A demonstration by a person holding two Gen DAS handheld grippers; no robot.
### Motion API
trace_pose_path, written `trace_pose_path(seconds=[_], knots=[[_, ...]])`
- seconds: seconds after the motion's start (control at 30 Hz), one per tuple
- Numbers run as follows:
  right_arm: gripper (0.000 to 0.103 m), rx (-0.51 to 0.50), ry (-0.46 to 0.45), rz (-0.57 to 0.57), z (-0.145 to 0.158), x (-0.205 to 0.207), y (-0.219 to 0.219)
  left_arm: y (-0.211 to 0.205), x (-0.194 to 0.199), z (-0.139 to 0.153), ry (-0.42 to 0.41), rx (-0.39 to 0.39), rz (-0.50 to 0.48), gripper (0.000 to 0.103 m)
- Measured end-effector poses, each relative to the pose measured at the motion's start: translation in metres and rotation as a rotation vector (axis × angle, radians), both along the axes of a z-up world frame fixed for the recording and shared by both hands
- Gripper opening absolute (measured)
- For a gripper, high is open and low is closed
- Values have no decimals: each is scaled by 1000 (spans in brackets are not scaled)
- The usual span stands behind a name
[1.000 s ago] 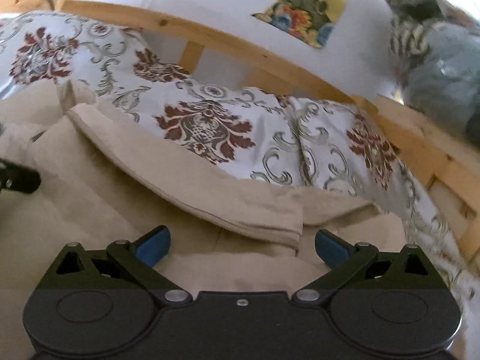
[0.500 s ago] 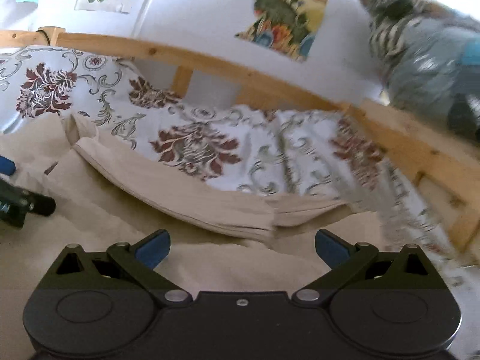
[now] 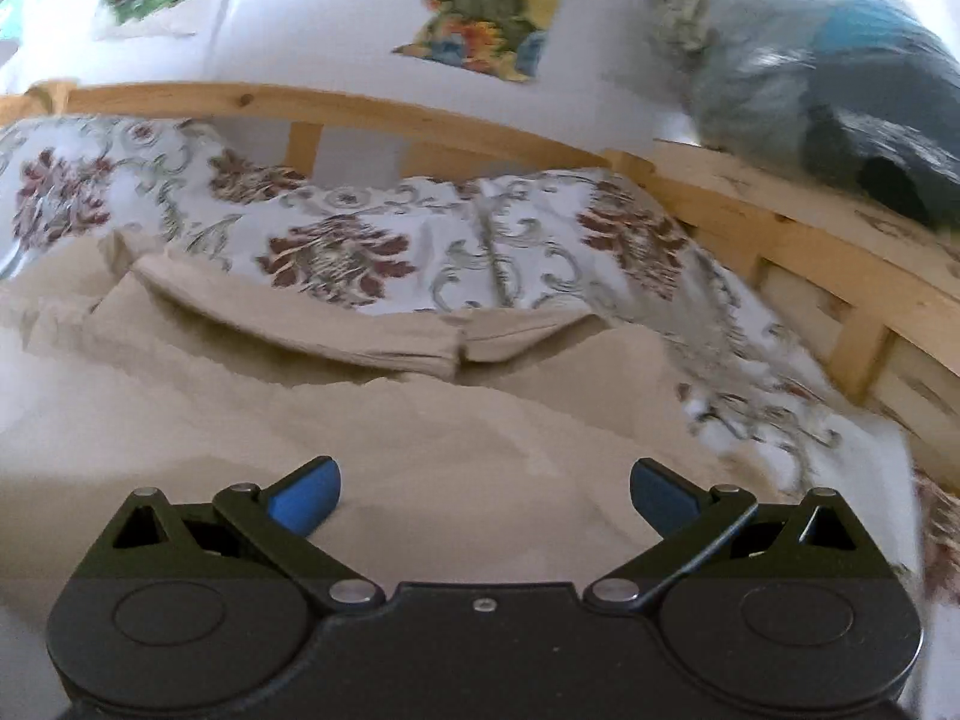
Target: Fold large clothes
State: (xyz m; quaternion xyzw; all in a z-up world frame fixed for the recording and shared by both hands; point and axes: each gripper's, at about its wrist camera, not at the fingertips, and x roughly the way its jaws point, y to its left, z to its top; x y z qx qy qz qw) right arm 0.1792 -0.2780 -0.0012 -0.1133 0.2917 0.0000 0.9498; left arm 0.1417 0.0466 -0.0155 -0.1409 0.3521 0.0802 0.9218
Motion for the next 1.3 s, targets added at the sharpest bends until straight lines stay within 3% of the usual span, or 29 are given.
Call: trace_pose_path(seconds=[0.13, 0.2, 0.27, 0.37, 0.47, 0.57, 0.63, 0.73, 0.8, 0.83, 0.87, 0.9, 0.93, 0.97, 1.03, 1.1, 1.17, 1.3], knots=[[102, 201, 42, -70, 37, -28, -18, 25, -42, -5, 18, -179, 74, 102], [102, 283, 77, -79, 46, -51, -24, 36, -42, -14, 64, -220, 82, 102], [102, 329, 142, -77, 45, -69, -25, 46, -38, -21, 97, -239, 139, 102], [102, 413, 255, -57, 35, -82, -26, 62, -29, -27, 81, -327, 190, 102], [102, 510, 319, -131, 22, -79, -40, 73, -16, -32, 58, -406, 224, 102], [101, 714, 320, -291, 6, -73, -73, 76, -6, -37, 57, -434, 271, 102], [95, 857, 313, -403, -6, -71, -94, 76, -2, -40, 55, -428, 283, 102], [80, 928, 244, -493, -10, -73, -108, 75, -3, -41, 52, -430, 290, 100], [70, 935, 194, -514, -7, -74, -111, 76, -5, -40, 55, -428, 313, 89], [66, 941, 188, -529, -7, -74, -112, 78, -7, -39, 57, -424, 320, 72], [57, 947, 184, -549, -8, -75, -113, 79, -8, -38, 60, -417, 323, 57], [43, 944, 189, -565, -9, -76, -113, 82, -10, -37, 62, -411, 332, 49], [35, 926, 197, -575, -9, -75, -115, 85, -13, -36, 52, -416, 342, 30], [23, 906, 201, -573, -8, -75, -114, 89, -16, -36, 41, -426, 353, 19], [13, 893, 193, -558, -5, -76, -114, 94, -22, -34, 18, -453, 346, 9], [1, 874, 173, -531, 1, -77, -113, 91, -26, -27, -11, -426, 322, 2], [0, 838, 157, -502, 11, -85, -111, 85, -32, -15, -50, -390, 306, 1], [0, 805, 155, -472, 33, -104, -110, 90, -53, 3, -96, -421, 312, 1]])
